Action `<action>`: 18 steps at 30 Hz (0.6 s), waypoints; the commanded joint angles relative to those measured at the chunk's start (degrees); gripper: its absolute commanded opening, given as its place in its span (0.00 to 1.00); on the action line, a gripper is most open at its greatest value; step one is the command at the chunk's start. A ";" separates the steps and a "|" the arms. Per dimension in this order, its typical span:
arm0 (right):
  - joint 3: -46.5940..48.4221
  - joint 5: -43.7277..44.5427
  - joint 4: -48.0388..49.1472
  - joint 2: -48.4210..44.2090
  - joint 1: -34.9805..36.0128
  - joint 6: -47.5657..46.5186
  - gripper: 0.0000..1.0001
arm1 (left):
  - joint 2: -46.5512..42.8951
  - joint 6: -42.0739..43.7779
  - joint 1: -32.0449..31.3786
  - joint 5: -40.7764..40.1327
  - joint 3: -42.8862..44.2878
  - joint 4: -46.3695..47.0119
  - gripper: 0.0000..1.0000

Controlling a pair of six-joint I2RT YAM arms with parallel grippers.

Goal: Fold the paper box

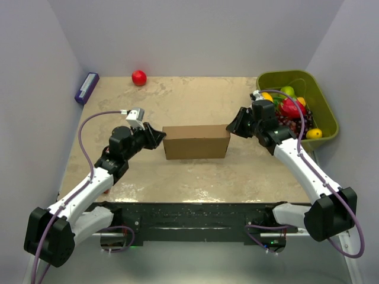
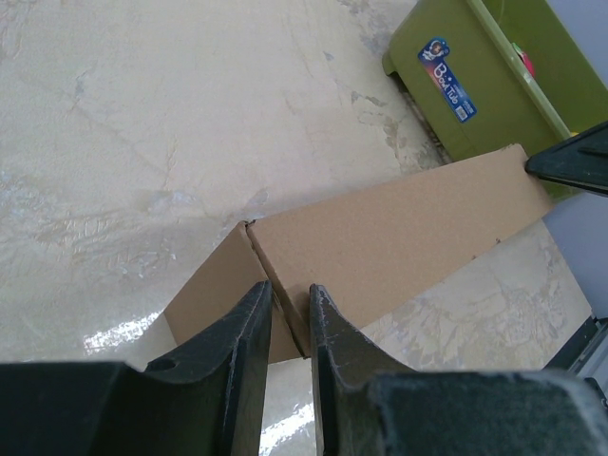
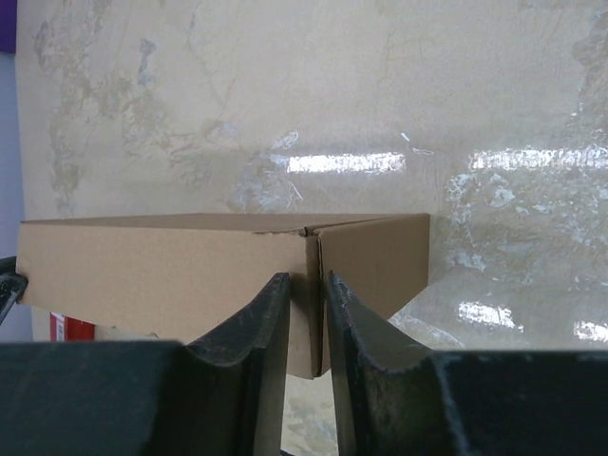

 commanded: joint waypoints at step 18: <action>-11.77 1.60 -2.44 1.11 -4.66 -5.18 0.16 | 4.23 3.52 0.11 -0.98 -3.82 -16.51 0.25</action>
